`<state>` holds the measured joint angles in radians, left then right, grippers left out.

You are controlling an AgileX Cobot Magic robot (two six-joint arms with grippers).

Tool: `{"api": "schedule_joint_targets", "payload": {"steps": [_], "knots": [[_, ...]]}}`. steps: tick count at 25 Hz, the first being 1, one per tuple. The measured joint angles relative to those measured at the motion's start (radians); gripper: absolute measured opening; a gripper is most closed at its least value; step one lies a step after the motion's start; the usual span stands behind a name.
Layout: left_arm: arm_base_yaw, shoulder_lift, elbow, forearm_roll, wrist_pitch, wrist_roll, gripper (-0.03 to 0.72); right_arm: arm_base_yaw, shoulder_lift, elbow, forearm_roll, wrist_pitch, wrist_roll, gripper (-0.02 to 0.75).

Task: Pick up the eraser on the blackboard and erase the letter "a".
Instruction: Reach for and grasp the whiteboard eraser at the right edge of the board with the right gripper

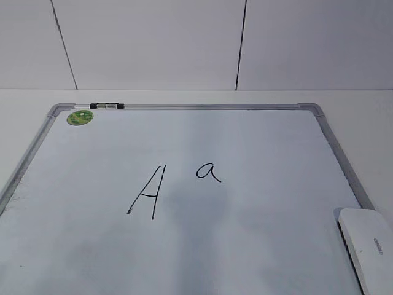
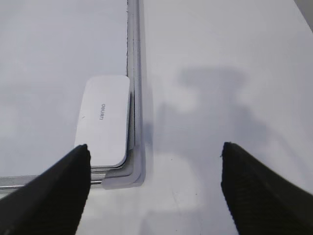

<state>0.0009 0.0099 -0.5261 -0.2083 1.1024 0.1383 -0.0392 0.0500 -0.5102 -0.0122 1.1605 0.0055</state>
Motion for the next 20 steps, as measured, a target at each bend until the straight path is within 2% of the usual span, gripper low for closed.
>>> {"api": "schedule_joint_targets", "payload": {"steps": [6, 20], "knots": [[-0.018, 0.000, 0.000, -0.004, 0.000, 0.000, 0.236, 0.000, 0.035, 0.000, 0.027, 0.002, 0.000, 0.664], [-0.033, 0.000, 0.000, -0.016, 0.000, 0.000, 0.239, 0.013, 0.320, -0.049, 0.058, 0.014, 0.000, 0.654]]}}
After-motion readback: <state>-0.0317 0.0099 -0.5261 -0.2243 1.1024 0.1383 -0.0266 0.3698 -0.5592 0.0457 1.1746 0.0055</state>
